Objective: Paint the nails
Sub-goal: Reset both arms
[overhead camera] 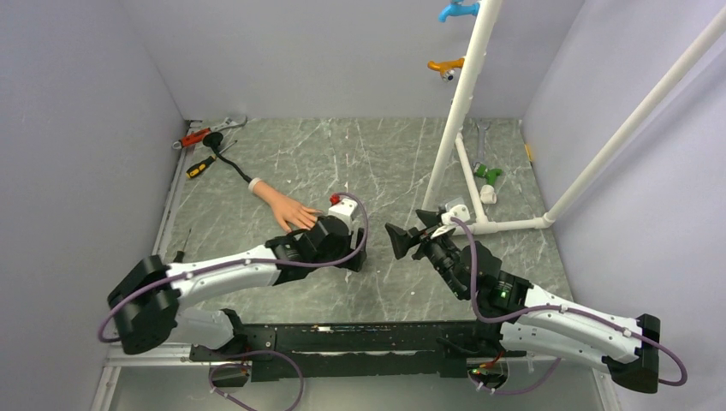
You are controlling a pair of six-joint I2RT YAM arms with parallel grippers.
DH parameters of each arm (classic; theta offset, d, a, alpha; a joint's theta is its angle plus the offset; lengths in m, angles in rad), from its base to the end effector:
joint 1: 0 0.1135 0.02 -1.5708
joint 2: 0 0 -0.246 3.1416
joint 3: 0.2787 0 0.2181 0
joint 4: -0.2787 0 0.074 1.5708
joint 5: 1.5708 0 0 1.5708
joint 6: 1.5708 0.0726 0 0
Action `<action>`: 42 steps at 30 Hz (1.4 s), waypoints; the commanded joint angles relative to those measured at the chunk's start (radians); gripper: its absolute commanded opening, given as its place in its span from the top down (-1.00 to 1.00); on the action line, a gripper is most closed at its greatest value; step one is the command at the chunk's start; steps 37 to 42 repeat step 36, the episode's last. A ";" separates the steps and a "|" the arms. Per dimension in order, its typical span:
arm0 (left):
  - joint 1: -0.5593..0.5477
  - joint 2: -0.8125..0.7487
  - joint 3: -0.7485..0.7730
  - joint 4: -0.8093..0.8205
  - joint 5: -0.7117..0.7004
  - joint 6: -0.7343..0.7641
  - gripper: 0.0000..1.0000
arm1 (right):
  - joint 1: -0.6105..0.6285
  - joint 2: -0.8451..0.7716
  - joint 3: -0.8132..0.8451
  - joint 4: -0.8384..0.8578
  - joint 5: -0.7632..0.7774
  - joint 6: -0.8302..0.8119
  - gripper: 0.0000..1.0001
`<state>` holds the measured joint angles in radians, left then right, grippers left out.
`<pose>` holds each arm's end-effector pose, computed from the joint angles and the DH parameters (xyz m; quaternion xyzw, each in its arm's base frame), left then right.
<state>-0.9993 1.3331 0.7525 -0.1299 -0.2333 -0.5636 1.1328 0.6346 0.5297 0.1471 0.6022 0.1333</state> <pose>0.1655 -0.2264 0.1934 0.1477 0.8919 -0.2166 0.3685 0.1095 0.1369 0.3027 -0.1288 0.6827 0.2424 0.6772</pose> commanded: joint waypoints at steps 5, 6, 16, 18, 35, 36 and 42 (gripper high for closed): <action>0.016 -0.238 0.106 -0.296 -0.144 0.098 -0.82 | -0.001 -0.043 0.069 0.002 -0.066 0.086 -0.74; 0.024 -0.268 0.111 -0.323 -0.150 0.104 -0.88 | -0.002 -0.034 0.079 -0.001 -0.070 0.098 -0.75; 0.295 -0.548 0.152 -0.490 -0.041 0.233 -0.99 | -0.004 0.044 0.102 0.029 -0.079 0.149 -0.76; 0.321 -0.556 0.181 -0.527 -0.061 0.273 -0.99 | -0.002 0.051 0.098 0.036 -0.077 0.148 -0.76; 0.462 -0.615 0.055 -0.429 -0.018 0.406 -0.99 | -0.015 0.116 0.104 0.075 -0.092 0.184 -0.81; 0.462 -0.617 0.058 -0.435 -0.019 0.406 -0.99 | -0.015 0.124 0.116 0.066 -0.093 0.184 -0.83; 0.462 -0.617 0.058 -0.435 -0.019 0.406 -0.99 | -0.015 0.124 0.116 0.066 -0.093 0.184 -0.83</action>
